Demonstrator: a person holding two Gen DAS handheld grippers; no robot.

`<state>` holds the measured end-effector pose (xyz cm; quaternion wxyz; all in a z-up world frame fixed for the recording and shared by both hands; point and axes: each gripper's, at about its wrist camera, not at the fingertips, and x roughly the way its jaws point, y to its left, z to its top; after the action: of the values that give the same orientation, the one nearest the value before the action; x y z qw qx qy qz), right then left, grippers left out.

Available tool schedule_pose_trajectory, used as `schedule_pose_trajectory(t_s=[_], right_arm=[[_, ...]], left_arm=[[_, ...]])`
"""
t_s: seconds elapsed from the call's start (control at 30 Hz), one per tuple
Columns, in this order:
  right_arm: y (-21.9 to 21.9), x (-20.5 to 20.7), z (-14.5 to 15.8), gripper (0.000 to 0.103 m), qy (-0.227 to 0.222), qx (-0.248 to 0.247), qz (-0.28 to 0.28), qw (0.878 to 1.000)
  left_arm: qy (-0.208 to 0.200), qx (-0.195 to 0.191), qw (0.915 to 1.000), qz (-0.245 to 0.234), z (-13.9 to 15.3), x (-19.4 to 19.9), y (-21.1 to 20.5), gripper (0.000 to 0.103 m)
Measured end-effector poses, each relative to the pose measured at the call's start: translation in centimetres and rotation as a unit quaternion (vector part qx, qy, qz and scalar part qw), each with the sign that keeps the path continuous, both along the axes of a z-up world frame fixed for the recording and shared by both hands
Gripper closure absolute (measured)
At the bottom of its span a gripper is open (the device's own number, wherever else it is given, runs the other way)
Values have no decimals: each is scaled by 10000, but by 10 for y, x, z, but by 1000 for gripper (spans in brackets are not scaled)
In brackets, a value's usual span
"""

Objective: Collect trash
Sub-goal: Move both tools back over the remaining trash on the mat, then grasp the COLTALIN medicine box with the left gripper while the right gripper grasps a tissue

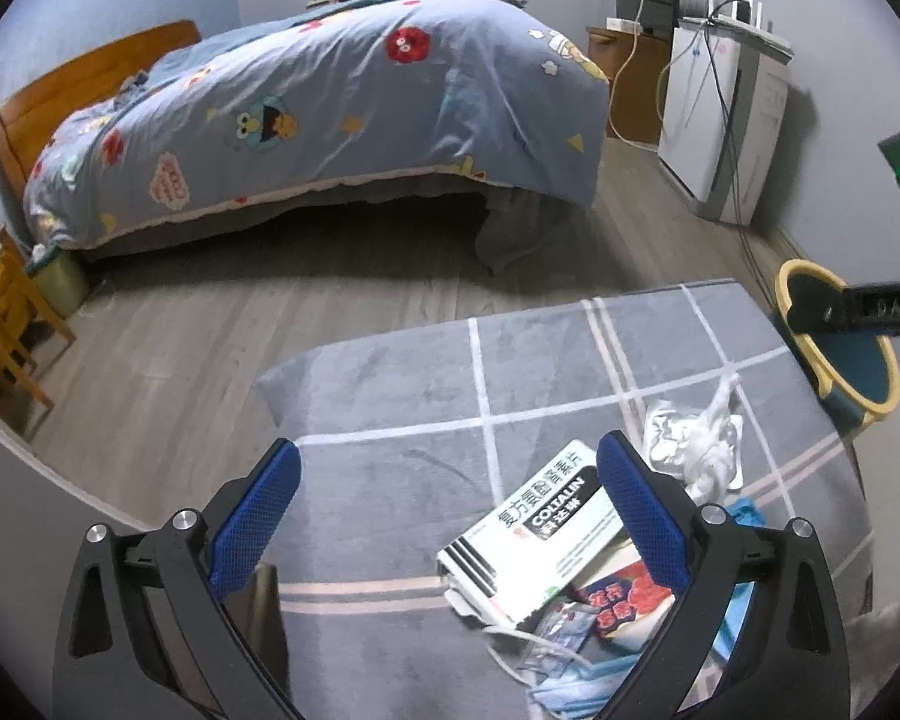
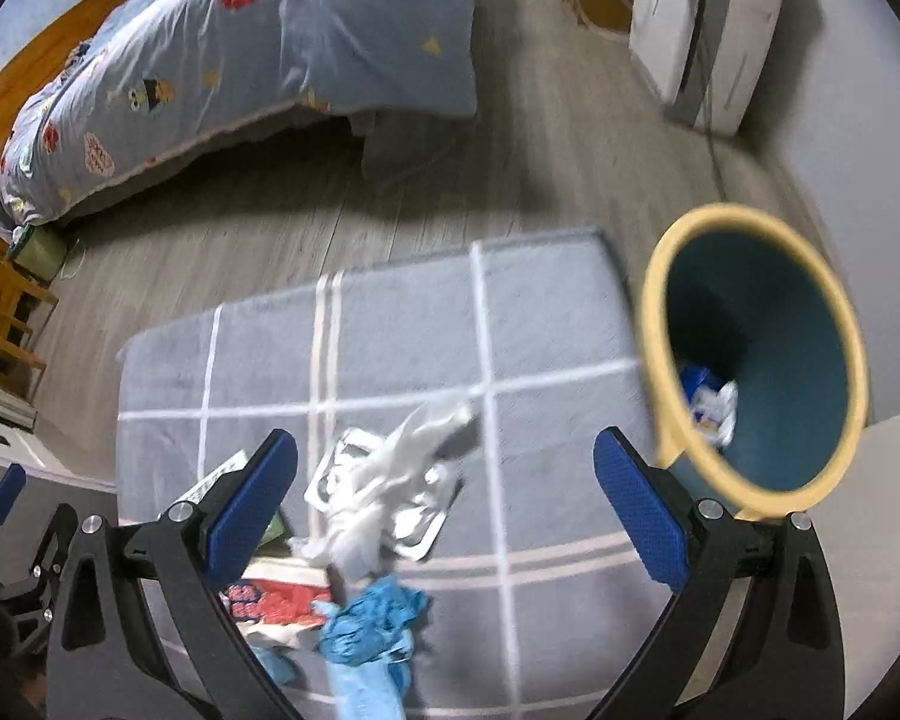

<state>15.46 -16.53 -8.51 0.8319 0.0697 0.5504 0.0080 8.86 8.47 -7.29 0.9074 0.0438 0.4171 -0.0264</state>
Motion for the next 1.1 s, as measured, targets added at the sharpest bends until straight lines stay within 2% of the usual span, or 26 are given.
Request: schedule_pose_trajectory(t_s=[0.1,0.13,0.27,0.37,0.43,0.53,0.6,0.7,0.97,1.1], right_arm=[[11,0,-12,6,107,-50,84,9999],[16,0,-17,6,140,-103,134,9998],[22,3,-29,6,253,-210,222,9992],[22,7,-35,6,304,-163,201,9992],[22,9,-39,6,334,-144,193,9992],[22,14,-45,6,422,-89,180,9989],[21,16,-48,6,473,-9,142,9988],[21,20,-54,6,541,98,97,9984],[29,31,-72,6,769,36,247,9967],[29,32,-81,6,873,54,279,9958]], left_arm=[[256,-5,9997,65,-8,7,5,5],[261,24,9996,93,-10,7,5,5],[89,-322,9994,-59,-13,7,5,5],[502,-532,9972,-183,-24,14,2,5],[769,-369,9962,-153,-35,18,-2,5],[647,49,9977,-180,-40,18,-10,5],[651,-119,9972,-359,-43,19,-12,5],[877,-473,9931,-611,-53,23,-16,5],[1362,-166,9833,-1198,-90,25,-44,5],[1561,-90,9794,-1274,-105,30,-49,5]])
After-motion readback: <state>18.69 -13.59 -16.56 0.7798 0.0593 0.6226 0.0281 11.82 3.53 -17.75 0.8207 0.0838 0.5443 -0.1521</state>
